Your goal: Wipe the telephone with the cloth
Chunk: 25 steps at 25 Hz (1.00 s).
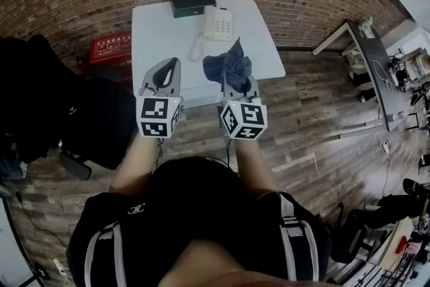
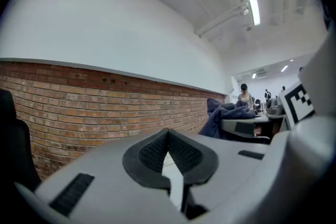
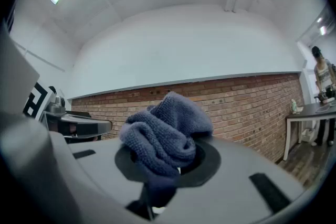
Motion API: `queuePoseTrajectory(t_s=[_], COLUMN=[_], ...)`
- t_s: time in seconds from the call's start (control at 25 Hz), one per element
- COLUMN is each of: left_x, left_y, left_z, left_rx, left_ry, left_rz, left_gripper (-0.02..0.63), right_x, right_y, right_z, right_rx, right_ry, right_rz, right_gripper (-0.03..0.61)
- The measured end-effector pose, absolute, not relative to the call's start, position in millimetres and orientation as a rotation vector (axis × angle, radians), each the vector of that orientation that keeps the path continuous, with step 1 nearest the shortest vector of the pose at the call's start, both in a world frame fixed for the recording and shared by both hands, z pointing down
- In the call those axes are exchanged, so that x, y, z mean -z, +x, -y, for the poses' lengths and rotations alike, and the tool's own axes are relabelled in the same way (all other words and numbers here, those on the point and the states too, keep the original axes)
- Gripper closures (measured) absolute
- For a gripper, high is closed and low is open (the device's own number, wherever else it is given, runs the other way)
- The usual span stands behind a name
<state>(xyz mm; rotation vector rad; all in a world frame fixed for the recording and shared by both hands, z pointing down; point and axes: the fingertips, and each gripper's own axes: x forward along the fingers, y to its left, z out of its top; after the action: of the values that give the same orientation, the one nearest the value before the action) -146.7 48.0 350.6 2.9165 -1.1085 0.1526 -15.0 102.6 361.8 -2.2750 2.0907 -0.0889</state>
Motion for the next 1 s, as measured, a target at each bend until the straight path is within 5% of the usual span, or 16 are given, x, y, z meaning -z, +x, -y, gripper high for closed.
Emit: queuePoseTrajectory(t_s=[1.0], left_x=[-358], left_y=[-71], left_z=[-43], left_rx=[-0.185], left_ry=[2.857], left_rz=[1.148], left_gripper=[0.620], right_x=[-370], right_y=[45], right_z=[-92], right_rx=[0.122], right_ry=[-2.215], right_rz=[-2.165], right_gripper=[0.520])
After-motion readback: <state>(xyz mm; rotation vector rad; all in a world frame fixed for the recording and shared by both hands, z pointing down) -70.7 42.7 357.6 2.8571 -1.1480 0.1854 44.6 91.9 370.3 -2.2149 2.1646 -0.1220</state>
